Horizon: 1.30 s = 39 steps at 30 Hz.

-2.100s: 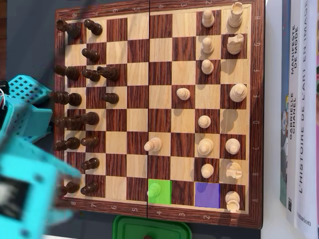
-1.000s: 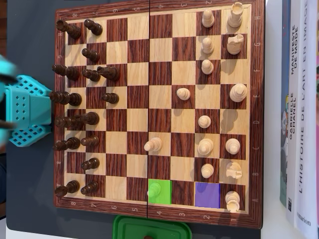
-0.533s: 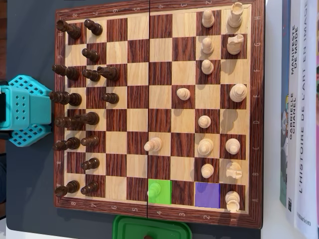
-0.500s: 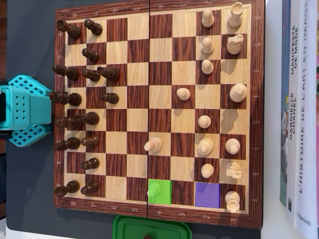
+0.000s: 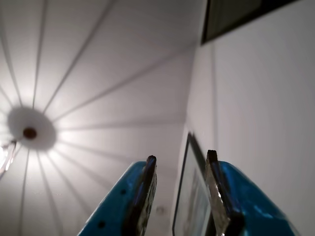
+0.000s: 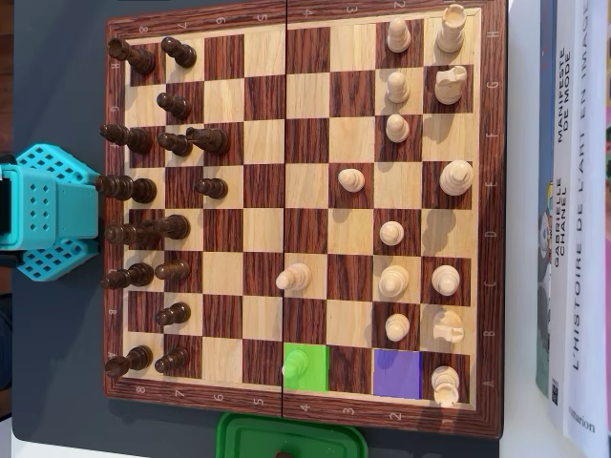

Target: Play chess

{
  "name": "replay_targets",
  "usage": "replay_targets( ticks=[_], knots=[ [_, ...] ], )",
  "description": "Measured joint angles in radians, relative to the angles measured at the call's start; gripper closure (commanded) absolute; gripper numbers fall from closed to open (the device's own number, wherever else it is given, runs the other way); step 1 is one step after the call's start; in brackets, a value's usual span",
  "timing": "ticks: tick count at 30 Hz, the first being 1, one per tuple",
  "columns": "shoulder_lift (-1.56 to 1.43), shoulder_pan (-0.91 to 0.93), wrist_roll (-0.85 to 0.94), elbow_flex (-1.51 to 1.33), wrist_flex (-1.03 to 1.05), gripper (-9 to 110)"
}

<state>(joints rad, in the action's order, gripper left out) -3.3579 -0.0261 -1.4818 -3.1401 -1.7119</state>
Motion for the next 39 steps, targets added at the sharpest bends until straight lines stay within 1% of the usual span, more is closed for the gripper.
replay_targets(
  ticks=[6,39],
  knots=[
    [-0.002,0.0,0.0,0.0,-0.084,86],
    [-0.002,-0.005,0.0,0.0,-0.092,86]
  ],
)
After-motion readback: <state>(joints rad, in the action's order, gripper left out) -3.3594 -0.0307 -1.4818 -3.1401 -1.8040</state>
